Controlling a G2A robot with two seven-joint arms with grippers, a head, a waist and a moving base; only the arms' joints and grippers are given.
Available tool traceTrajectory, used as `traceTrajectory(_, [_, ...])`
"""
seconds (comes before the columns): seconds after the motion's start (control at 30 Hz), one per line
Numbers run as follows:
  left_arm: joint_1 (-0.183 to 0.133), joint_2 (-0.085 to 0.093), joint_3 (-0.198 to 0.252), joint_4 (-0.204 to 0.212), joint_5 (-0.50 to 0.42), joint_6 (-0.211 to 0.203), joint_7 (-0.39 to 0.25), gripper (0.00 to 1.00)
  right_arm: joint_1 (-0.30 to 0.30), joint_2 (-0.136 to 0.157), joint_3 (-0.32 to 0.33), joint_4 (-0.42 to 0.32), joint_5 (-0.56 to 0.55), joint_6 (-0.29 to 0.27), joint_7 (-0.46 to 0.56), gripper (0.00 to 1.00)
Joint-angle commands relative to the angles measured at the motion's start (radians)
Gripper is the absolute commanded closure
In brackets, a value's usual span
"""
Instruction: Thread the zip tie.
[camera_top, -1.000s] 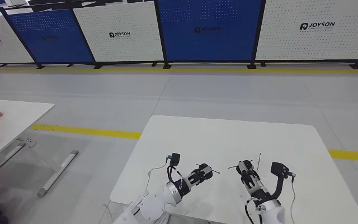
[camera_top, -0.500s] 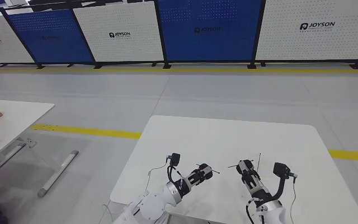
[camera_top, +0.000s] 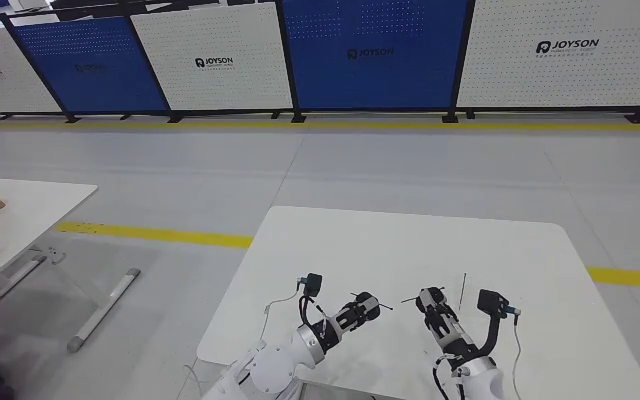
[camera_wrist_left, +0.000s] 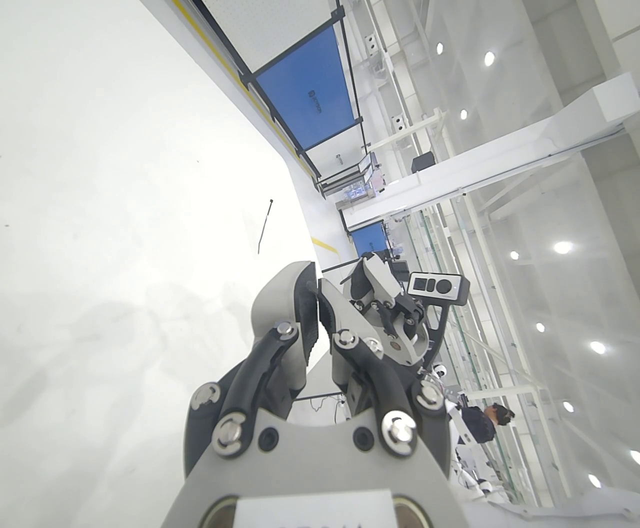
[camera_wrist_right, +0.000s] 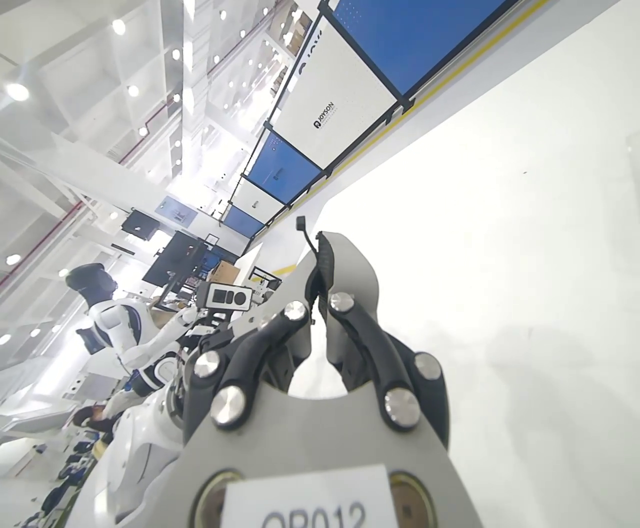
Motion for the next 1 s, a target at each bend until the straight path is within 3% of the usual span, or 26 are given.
traceTrajectory(0.0, [0.000,0.000,0.000,0.000,0.000,0.000,0.000,1.00,0.000,0.000,0.000,0.000,0.000,0.000,0.000,1.00])
traceTrajectory(0.3, [-0.006,0.000,0.000,-0.001,0.014,-0.005,0.003,1.00,0.000,0.000,0.000,0.000,0.000,0.000,0.000,1.00])
traceTrajectory(0.5, [-0.042,0.013,-0.009,0.001,0.174,-0.119,-0.061,1.00,0.000,0.000,0.000,0.000,0.000,0.000,0.000,1.00])
traceTrajectory(0.57, [-0.043,0.015,-0.010,-0.005,0.241,-0.104,-0.040,1.00,0.000,0.000,0.000,0.000,0.000,0.000,0.000,1.00])
traceTrajectory(0.97, [-0.043,0.015,-0.010,-0.005,0.241,-0.104,-0.040,1.00,0.000,0.000,0.000,0.000,0.000,0.000,0.000,1.00])
